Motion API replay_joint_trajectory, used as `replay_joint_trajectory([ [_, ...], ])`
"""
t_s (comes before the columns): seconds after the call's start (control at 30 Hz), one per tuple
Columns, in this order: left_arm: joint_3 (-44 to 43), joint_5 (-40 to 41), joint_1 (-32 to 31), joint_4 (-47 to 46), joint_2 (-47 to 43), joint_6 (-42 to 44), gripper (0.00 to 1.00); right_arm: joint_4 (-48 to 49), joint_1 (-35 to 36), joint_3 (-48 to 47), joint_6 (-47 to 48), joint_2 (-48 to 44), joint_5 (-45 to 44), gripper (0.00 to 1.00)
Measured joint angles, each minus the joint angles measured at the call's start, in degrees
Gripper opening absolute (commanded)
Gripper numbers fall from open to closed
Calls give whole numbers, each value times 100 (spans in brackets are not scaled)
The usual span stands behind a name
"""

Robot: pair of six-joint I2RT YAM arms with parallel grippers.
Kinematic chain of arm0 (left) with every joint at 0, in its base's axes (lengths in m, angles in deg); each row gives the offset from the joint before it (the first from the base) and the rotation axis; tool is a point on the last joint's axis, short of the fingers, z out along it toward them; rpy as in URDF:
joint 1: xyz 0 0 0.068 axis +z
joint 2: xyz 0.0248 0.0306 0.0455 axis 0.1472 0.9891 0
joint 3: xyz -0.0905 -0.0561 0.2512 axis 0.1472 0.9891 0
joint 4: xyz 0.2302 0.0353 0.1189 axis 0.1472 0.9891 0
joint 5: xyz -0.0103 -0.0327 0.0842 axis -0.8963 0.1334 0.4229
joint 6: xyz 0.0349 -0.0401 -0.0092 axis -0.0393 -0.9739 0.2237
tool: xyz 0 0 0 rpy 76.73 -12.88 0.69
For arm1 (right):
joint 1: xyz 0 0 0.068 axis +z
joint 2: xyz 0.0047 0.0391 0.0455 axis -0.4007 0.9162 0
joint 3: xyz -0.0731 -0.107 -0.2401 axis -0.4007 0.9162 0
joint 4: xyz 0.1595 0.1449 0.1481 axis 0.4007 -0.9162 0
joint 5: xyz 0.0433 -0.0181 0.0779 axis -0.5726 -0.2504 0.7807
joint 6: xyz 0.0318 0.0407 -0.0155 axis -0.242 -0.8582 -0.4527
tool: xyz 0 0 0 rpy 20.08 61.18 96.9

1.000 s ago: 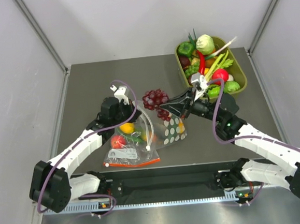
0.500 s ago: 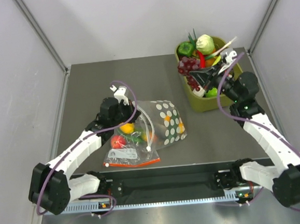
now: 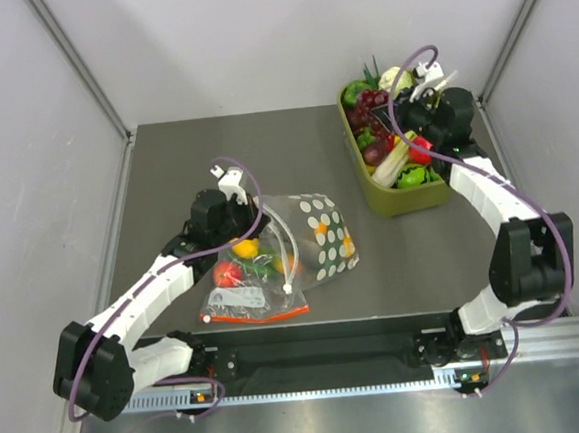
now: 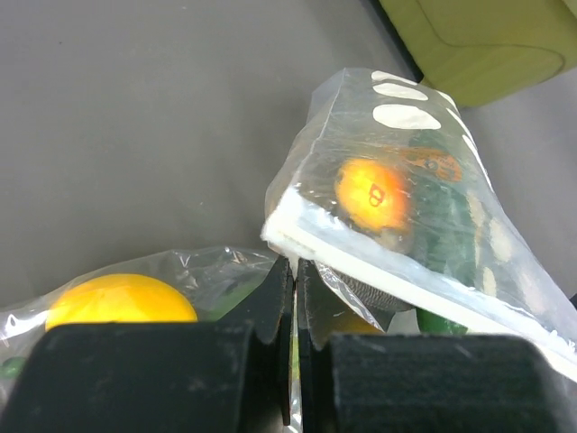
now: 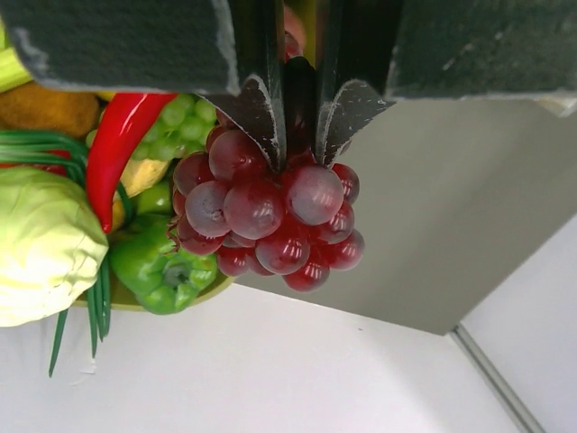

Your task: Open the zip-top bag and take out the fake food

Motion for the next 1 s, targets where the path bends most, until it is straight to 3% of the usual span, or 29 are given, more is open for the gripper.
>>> replay_joint_trajectory([
  [0.37,0,105,26,223,-33,61,0,-699,-11,-975,715,1399,-282,5],
  [0.4,0,105,33,232,-33,61,0,-754,-11,-975,758,1445,-295,9],
  [0.5,0,103,37,251,-33,63,0,-839,-11,-975,855,1473,-304,47],
  [0.63,0,98,37,269,-31,76,0,-855,-11,-957,964,1471,-361,67],
  [0.83,-46,76,37,282,-31,79,0,-1078,-13,-758,1187,1172,-481,84],
  [1.0,-87,11,37,280,-37,76,0,-1174,-13,-610,1307,590,-638,86],
])
